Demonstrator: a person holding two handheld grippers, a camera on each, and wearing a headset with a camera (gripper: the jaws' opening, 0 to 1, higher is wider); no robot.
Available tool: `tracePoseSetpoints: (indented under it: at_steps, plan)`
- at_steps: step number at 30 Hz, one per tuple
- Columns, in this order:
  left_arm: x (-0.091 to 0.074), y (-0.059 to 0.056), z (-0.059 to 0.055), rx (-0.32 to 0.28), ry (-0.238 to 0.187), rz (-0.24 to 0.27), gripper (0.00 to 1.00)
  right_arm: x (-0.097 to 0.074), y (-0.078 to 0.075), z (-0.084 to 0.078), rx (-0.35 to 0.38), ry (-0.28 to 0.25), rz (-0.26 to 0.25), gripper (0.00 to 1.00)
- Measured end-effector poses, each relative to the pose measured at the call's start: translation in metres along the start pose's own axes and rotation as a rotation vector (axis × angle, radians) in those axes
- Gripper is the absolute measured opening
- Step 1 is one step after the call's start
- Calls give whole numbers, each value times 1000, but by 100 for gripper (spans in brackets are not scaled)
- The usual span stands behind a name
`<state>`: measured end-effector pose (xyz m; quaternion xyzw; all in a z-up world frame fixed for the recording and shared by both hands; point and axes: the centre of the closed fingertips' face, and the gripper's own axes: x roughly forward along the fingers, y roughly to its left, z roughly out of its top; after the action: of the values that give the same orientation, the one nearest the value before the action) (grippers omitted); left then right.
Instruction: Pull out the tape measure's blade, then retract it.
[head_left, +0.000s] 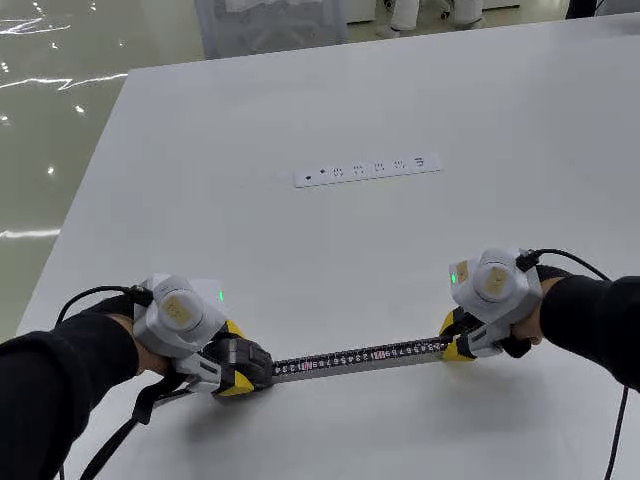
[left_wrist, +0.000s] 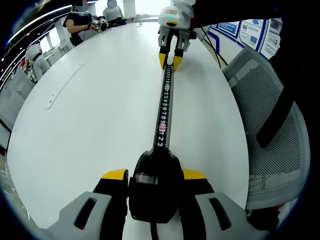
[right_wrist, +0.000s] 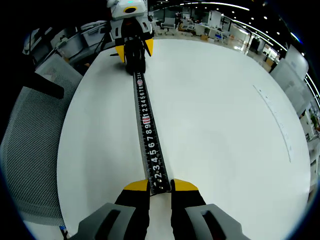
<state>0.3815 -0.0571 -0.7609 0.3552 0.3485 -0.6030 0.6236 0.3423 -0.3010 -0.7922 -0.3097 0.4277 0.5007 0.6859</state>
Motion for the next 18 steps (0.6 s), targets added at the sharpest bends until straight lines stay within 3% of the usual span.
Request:
tracePoseSetpoints:
  at_steps: [18]
  plan:
    - [2,1,-1,24,21,7,35,-1,-1,0,-39,10,-25,13]
